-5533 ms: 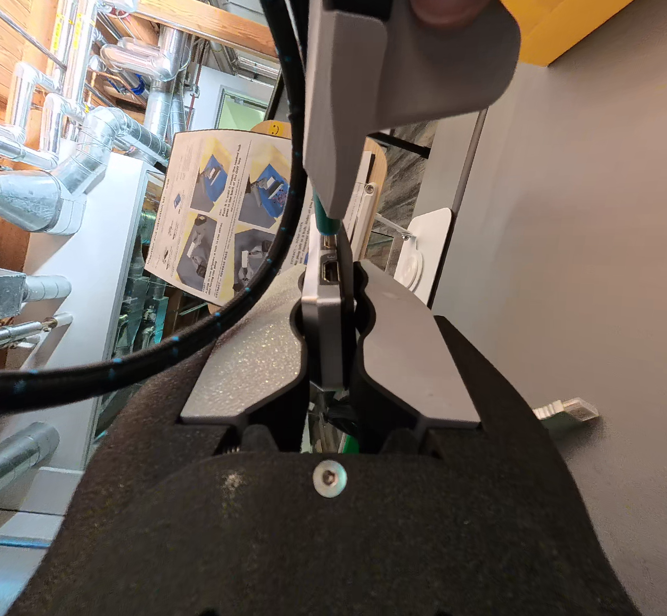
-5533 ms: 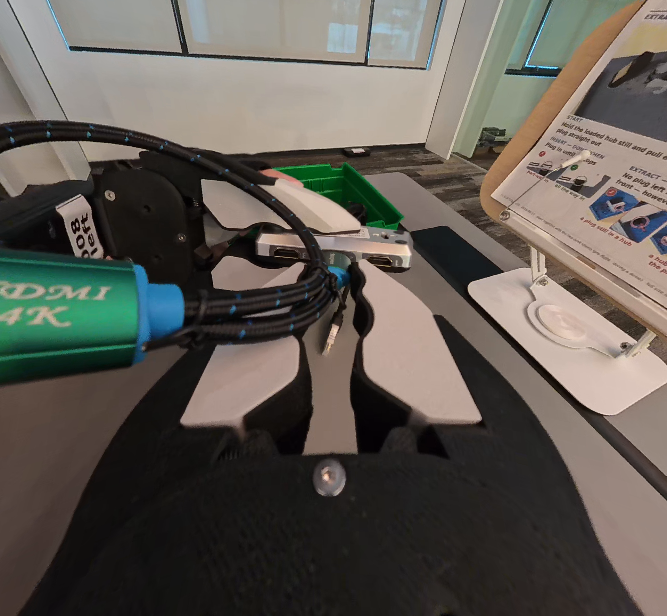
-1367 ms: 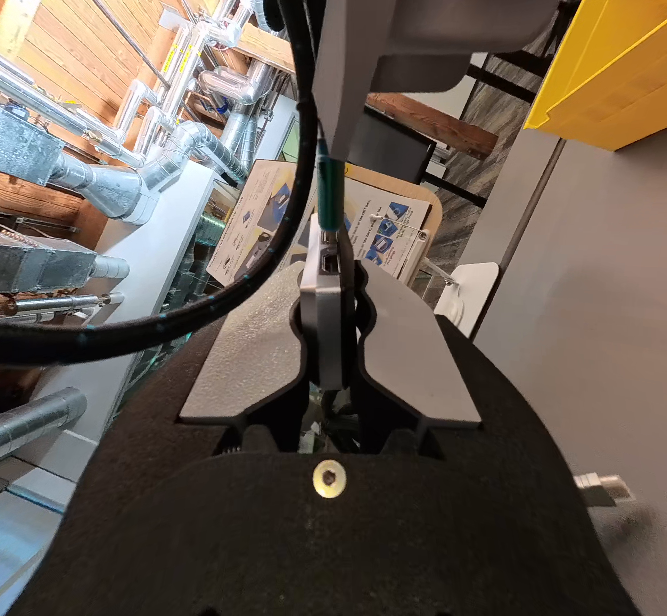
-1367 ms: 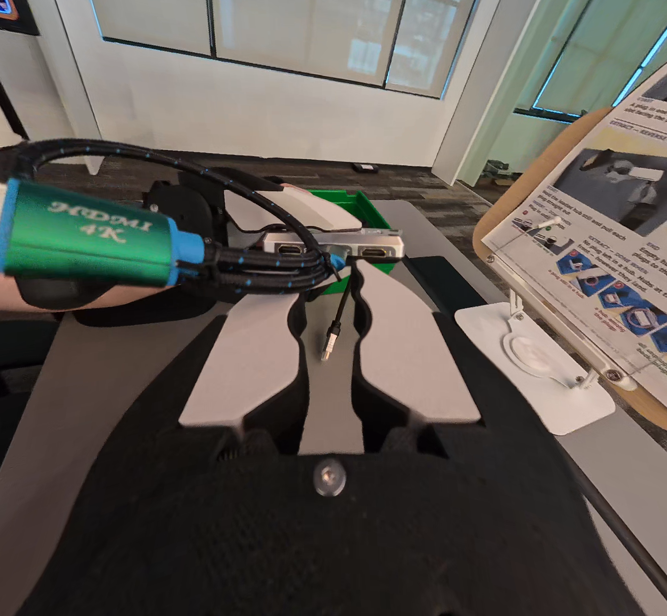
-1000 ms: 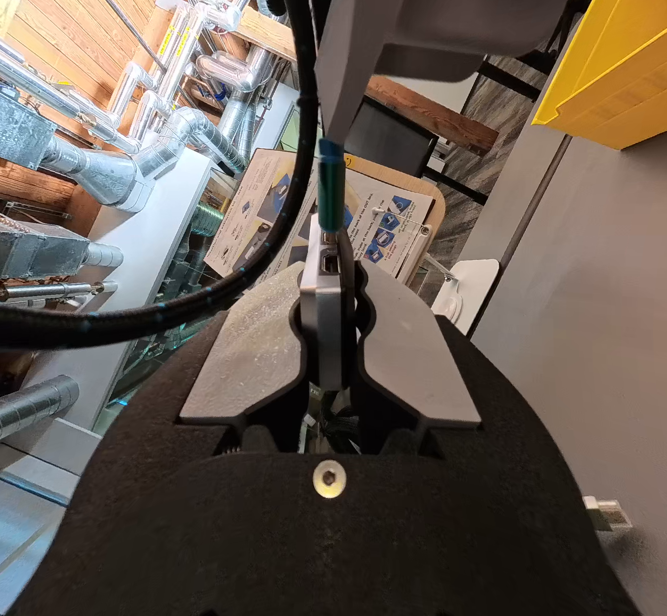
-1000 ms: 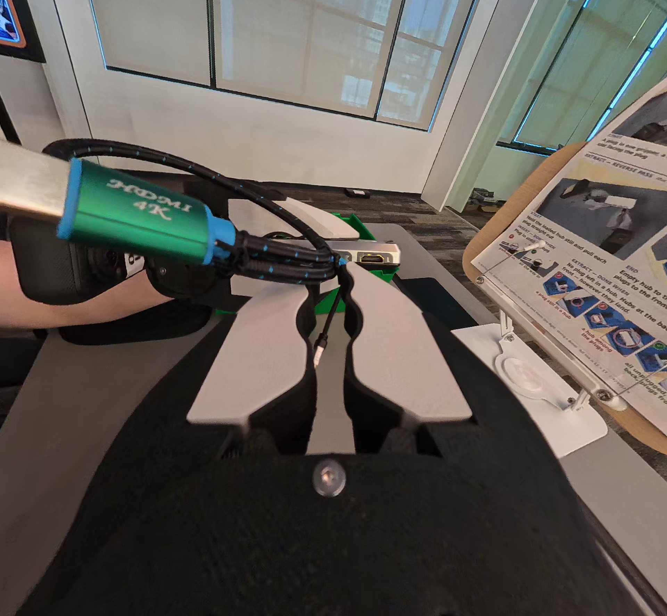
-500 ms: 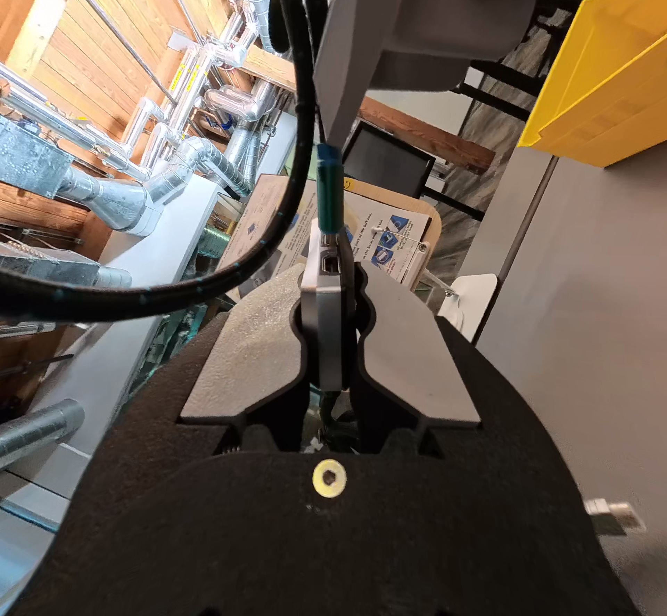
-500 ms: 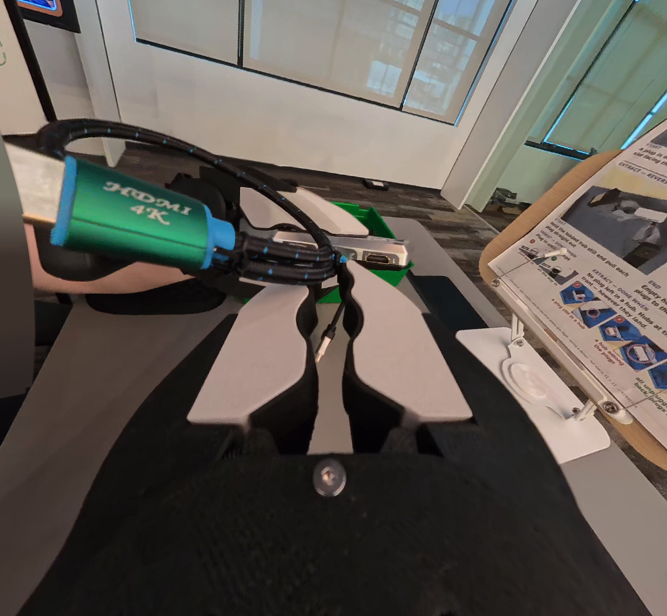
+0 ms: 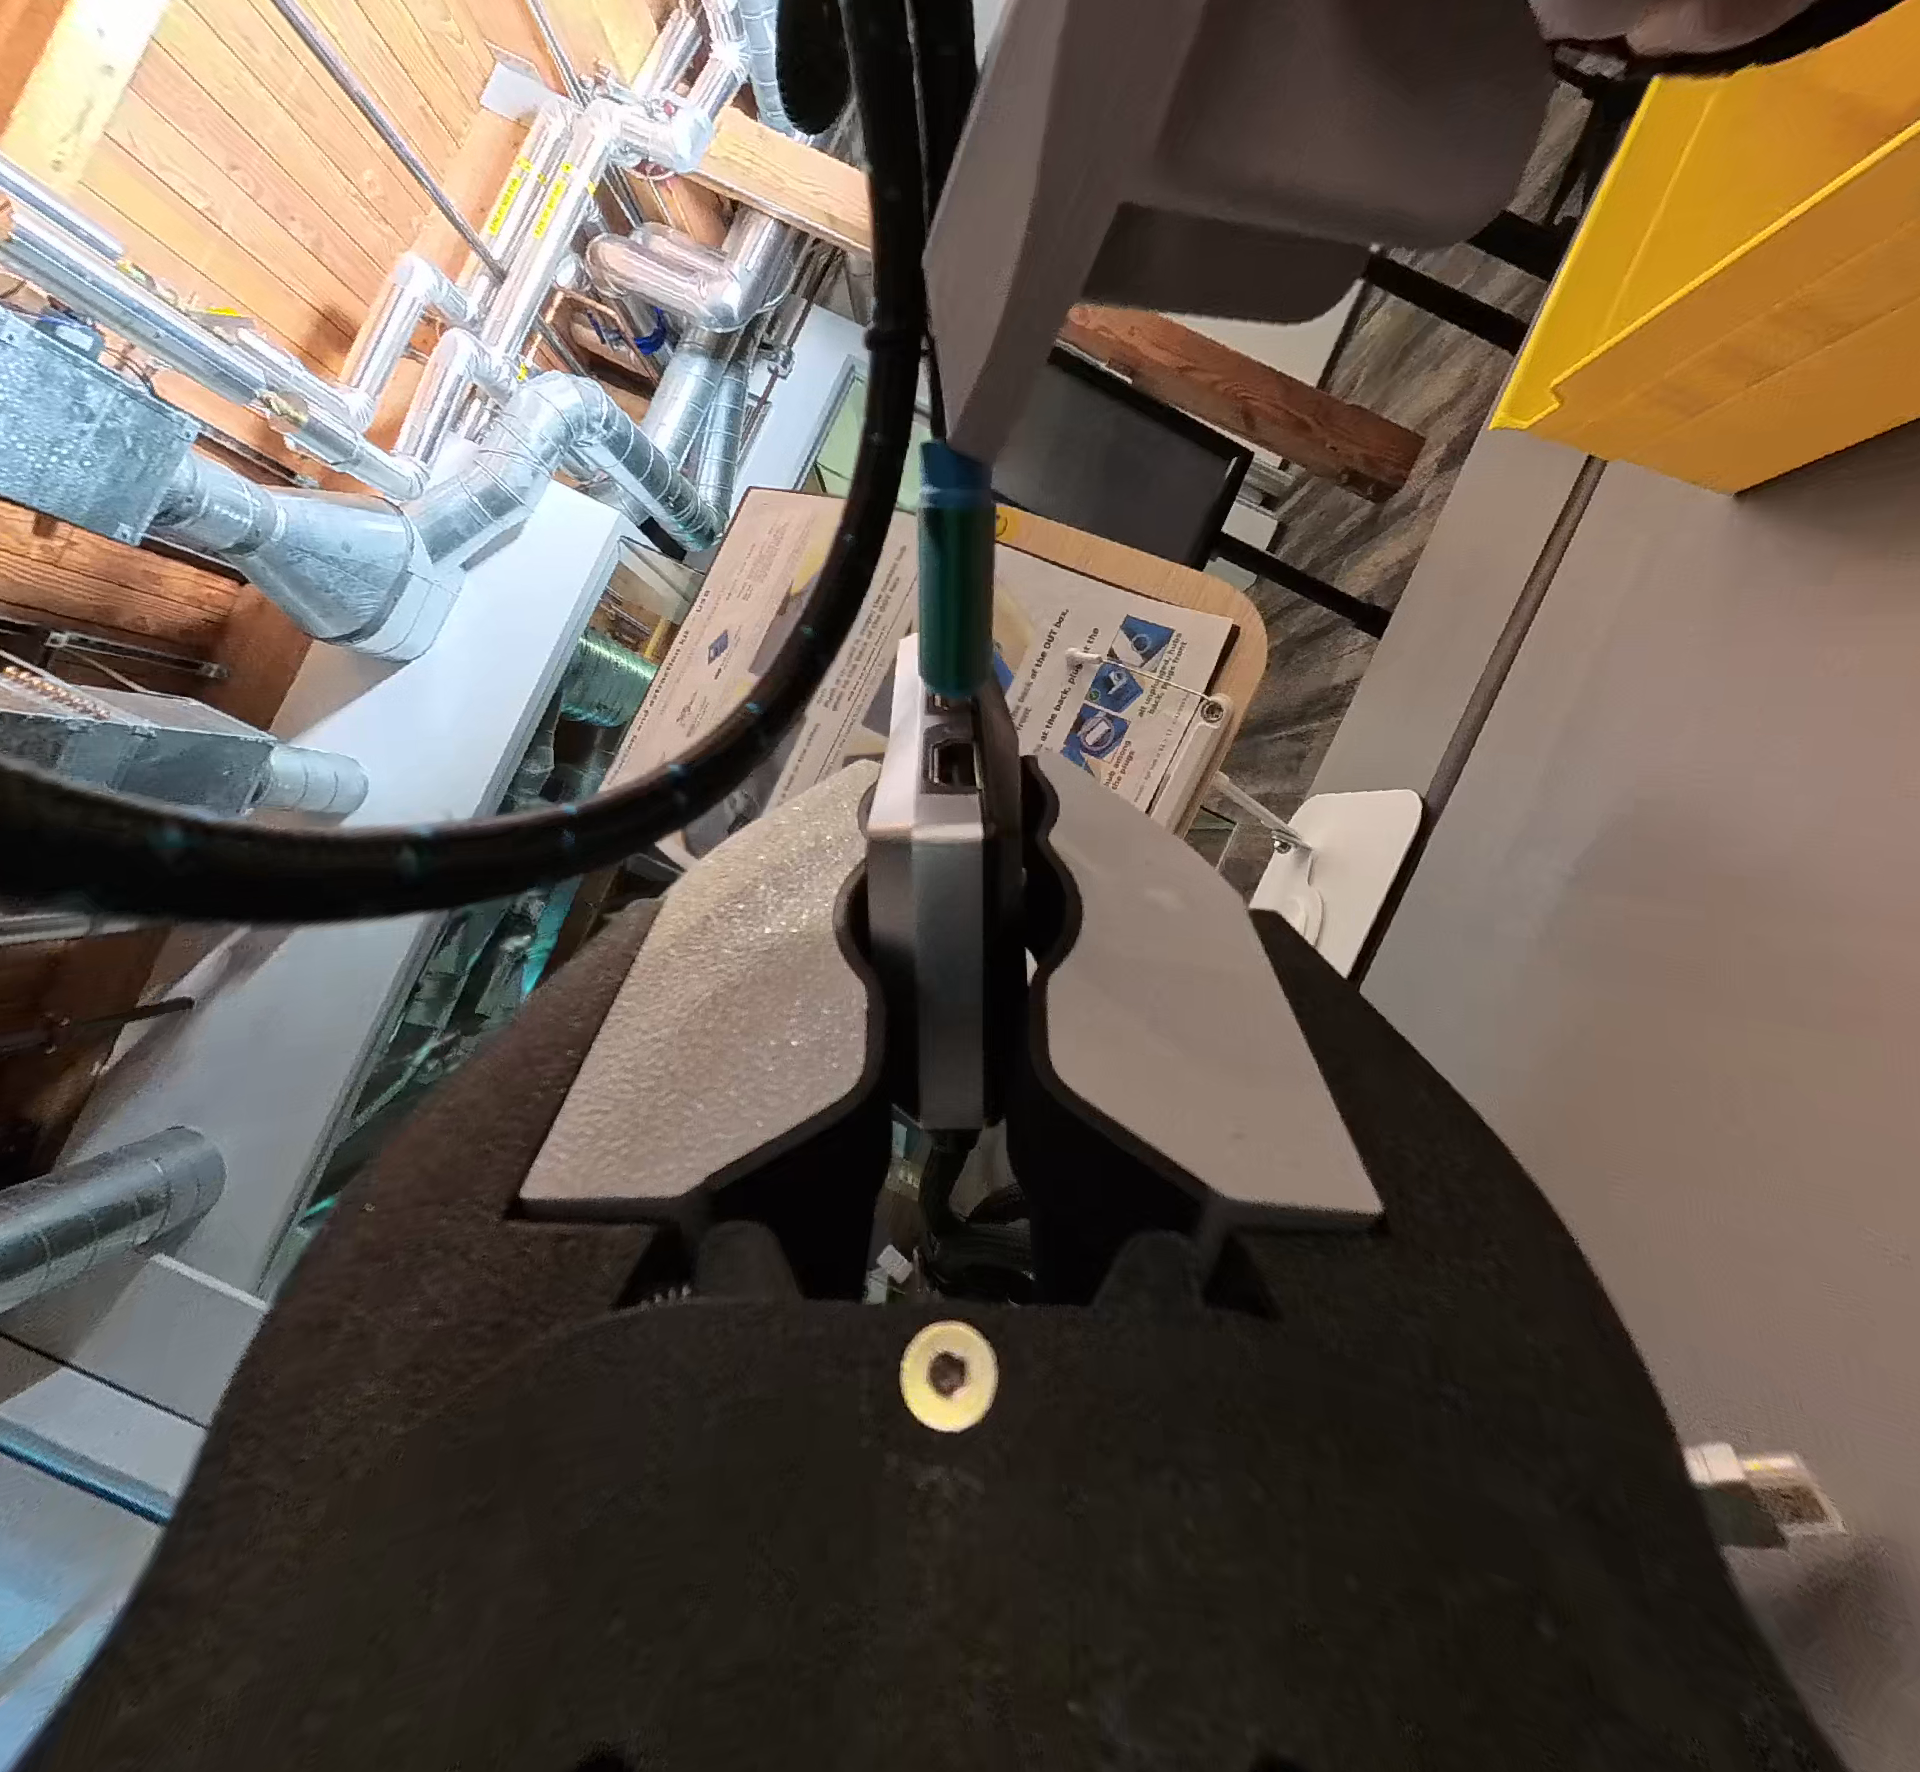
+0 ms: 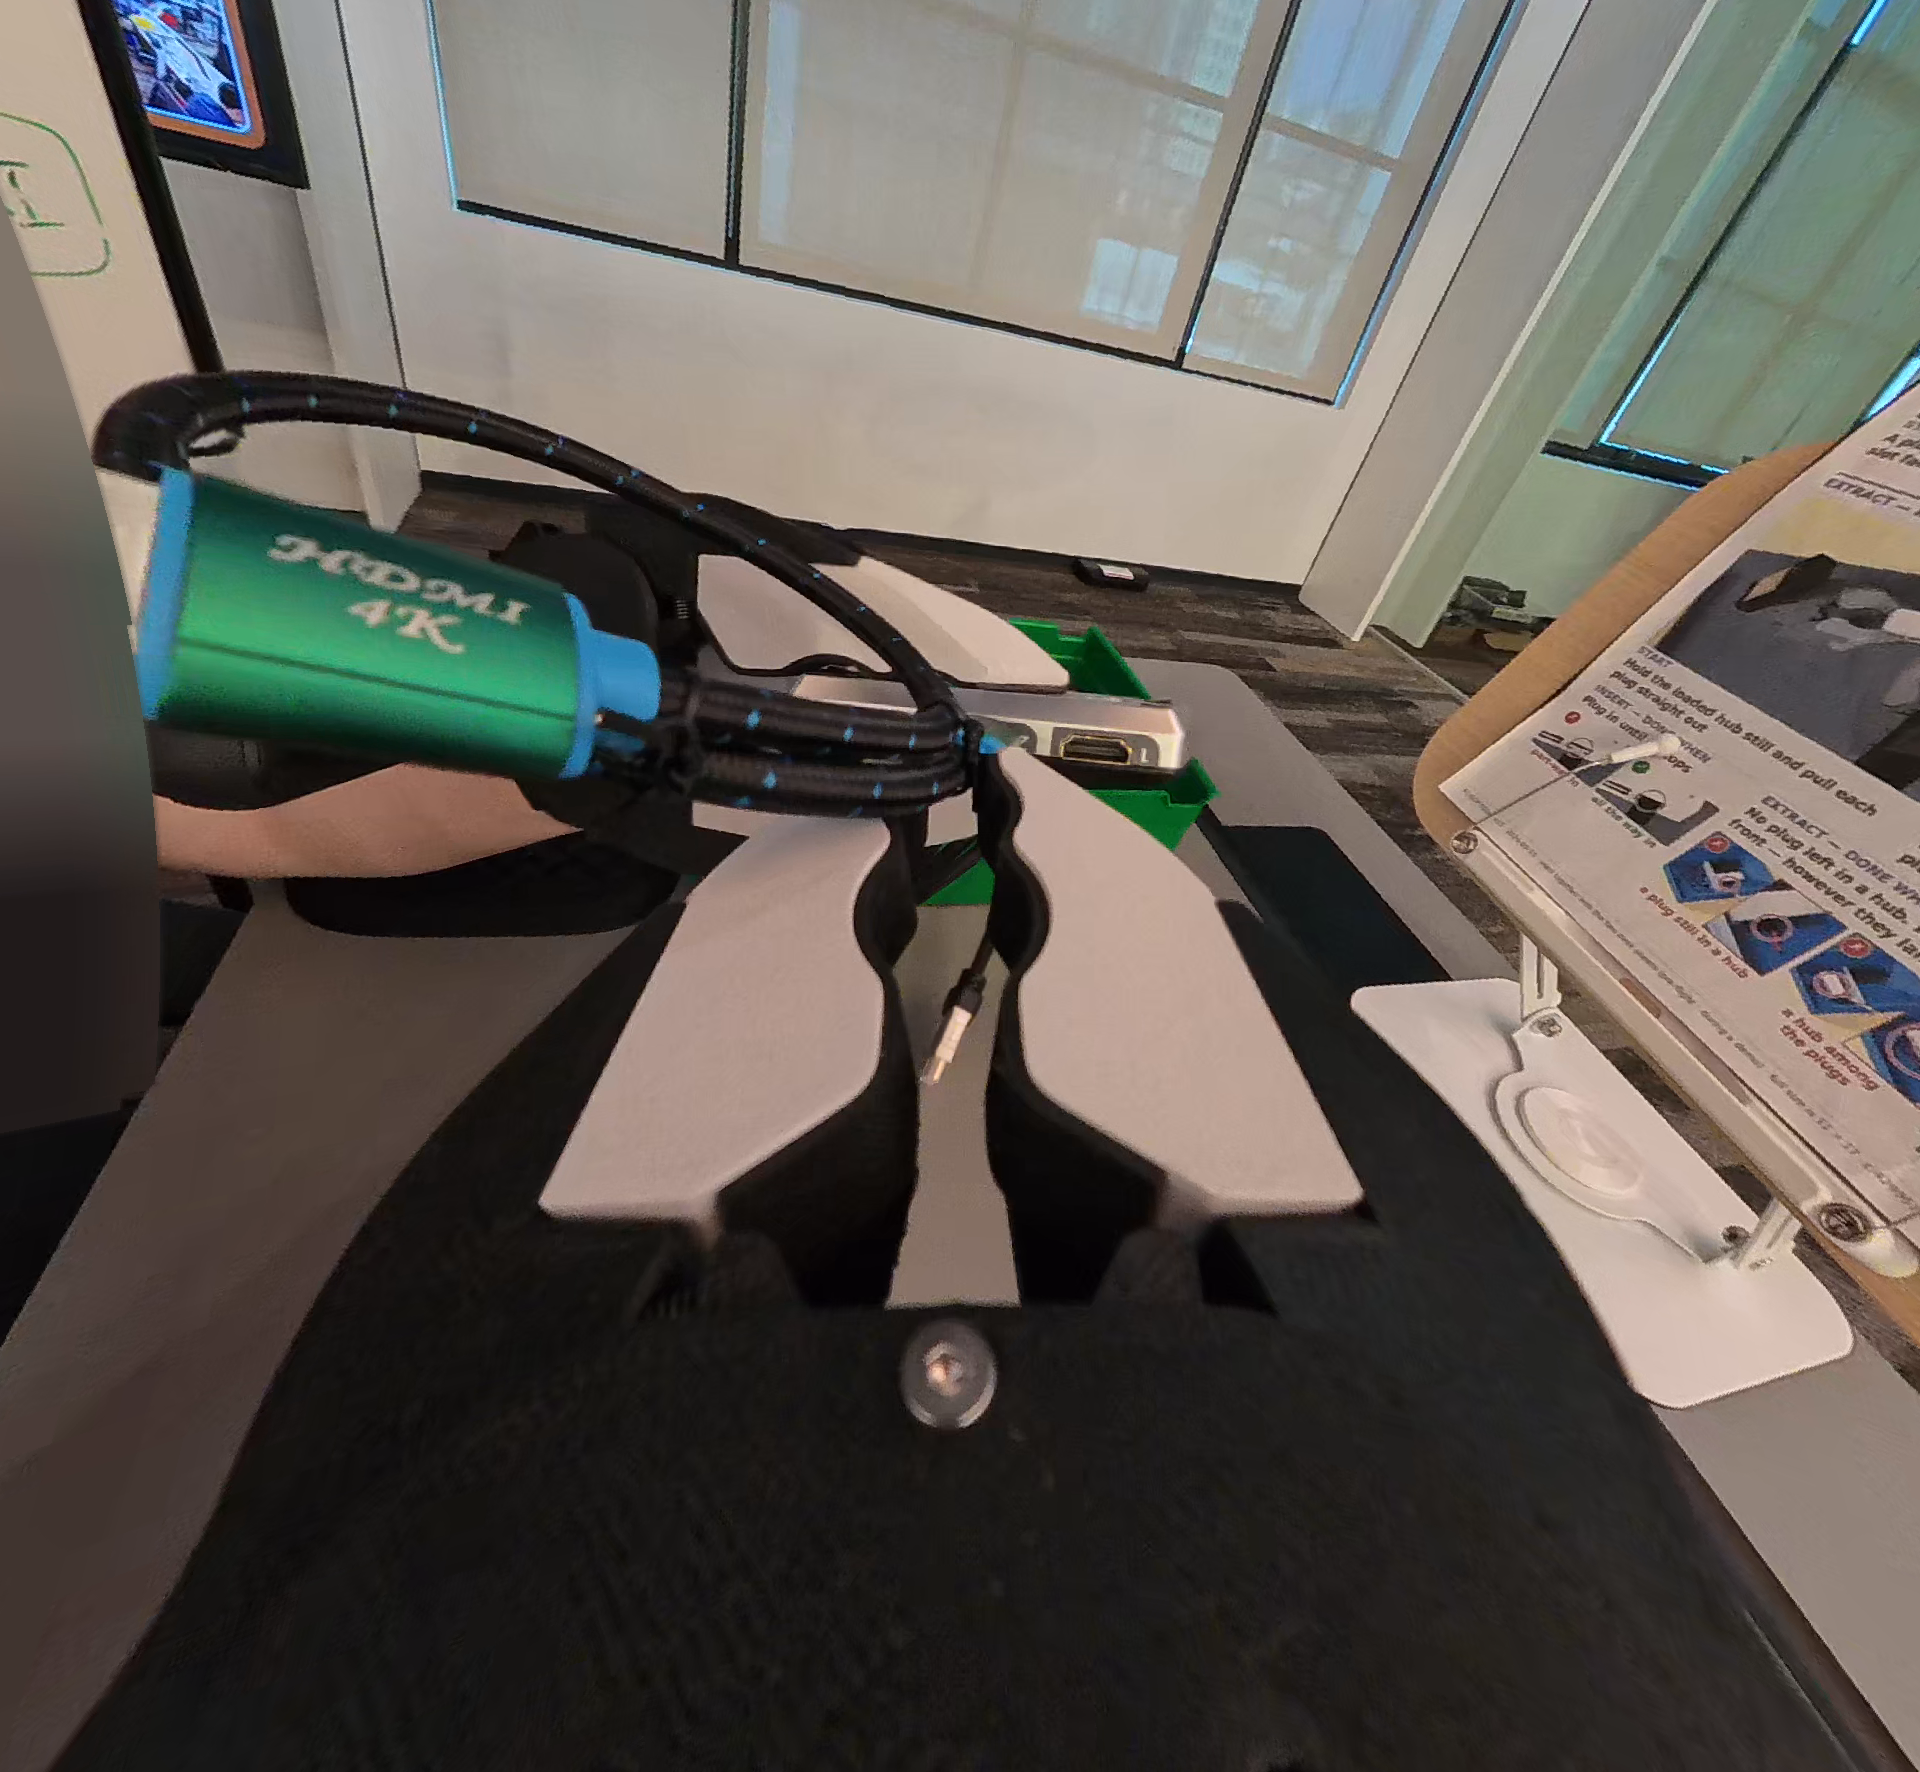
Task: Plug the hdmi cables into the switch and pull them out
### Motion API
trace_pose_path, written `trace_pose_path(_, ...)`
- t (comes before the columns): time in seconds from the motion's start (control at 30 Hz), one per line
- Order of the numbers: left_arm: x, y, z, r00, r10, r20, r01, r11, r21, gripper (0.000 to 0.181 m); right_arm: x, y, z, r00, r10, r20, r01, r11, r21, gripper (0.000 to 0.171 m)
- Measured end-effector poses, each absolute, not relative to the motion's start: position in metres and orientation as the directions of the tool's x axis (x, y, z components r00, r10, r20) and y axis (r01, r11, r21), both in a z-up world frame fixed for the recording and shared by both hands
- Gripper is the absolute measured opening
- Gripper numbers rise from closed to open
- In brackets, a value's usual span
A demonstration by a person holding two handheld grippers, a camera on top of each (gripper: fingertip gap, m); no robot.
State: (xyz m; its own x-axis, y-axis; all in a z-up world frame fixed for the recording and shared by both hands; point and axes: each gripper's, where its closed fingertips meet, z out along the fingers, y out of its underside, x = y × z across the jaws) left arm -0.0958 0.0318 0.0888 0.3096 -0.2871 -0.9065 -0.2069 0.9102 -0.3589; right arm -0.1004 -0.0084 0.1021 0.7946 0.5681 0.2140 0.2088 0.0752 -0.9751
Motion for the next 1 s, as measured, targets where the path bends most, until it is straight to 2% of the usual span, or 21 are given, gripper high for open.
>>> trace_pose_path(0.27,-0.094,0.03,0.088,0.313,-0.289,-0.905,-0.218,0.905,-0.365,0.02,-0.099,-0.01,0.102,0.792,0.574,0.208,0.197,0.082,-0.977,0.01)
trace_pose_path(0.47,-0.095,0.041,0.093,0.344,-0.137,-0.929,-0.313,0.916,-0.252,0.022,-0.093,-0.001,0.102,0.804,0.516,0.295,0.264,0.135,-0.955,0.011)
trace_pose_path(0.53,-0.097,0.041,0.097,0.365,-0.086,-0.927,-0.332,0.918,-0.216,0.022,-0.094,0.002,0.1,0.807,0.495,0.321,0.291,0.14,-0.946,0.019)
trace_pose_path(0.6,-0.099,0.04,0.101,0.386,-0.01,-0.922,-0.356,0.921,-0.159,0.023,-0.098,0.001,0.105,0.807,0.475,0.351,0.301,0.181,-0.936,0.034)
trace_pose_path(0.7,-0.101,0.038,0.103,0.402,0.023,-0.915,-0.355,0.925,-0.132,0.023,-0.101,0.002,0.105,0.8,0.428,0.42,0.368,0.201,-0.908,0.032)
trace_pose_path(0.8,-0.104,0.034,0.106,0.419,0.054,-0.906,-0.348,0.932,-0.106,0.022,-0.106,0.001,0.107,0.793,0.404,0.455,0.391,0.234,-0.89,0.02)
trace_pose_path(1.0,-0.109,0.028,0.111,0.447,0.047,-0.893,-0.321,0.94,-0.111,0.022,-0.112,-0.005,0.111,0.782,0.409,0.47,0.399,0.25,-0.882,0.02)
